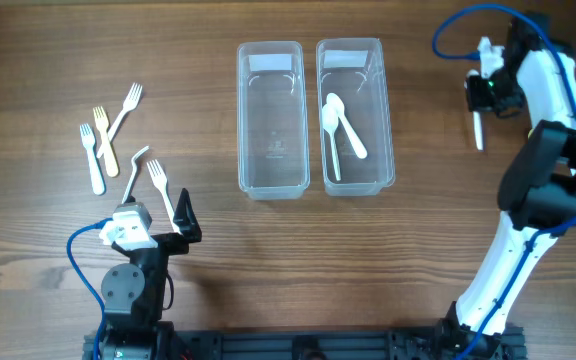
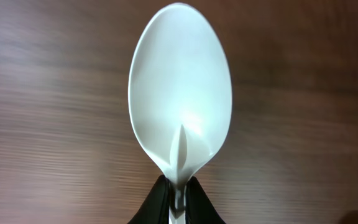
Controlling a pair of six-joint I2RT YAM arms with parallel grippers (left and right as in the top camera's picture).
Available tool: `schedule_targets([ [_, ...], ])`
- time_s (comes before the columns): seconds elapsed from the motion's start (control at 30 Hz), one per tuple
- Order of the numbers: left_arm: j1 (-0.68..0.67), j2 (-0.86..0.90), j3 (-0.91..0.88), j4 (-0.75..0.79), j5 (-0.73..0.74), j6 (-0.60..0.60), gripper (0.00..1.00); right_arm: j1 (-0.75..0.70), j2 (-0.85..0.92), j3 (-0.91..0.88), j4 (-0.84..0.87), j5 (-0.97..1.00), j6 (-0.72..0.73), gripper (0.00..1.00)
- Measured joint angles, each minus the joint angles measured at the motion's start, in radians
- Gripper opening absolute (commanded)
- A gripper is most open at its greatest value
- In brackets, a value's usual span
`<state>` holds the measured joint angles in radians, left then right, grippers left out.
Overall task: Pack container
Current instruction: 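Carry the white spoon into the right container and release it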
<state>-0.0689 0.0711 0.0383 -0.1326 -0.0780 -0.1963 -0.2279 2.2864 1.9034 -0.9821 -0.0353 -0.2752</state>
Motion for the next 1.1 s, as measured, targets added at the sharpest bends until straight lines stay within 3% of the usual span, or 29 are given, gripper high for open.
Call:
schedule_targets([
  [0.43,0.0,0.0,0.0,0.0,0.0,0.0,1.0,0.312,-0.276,0.063,-0.003,-0.063,0.182,0.07],
  [0.73,0.0,0.0,0.0,0.0,0.0,0.0,1.0,0.486,-0.296,0.066,-0.004,-0.07,0.322,0.08],
  [1.1,0.0,0.0,0.0,0.0,0.0,0.0,1.0,0.521,-0.295,-0.027,0.055,-0.07,0.387,0.08],
])
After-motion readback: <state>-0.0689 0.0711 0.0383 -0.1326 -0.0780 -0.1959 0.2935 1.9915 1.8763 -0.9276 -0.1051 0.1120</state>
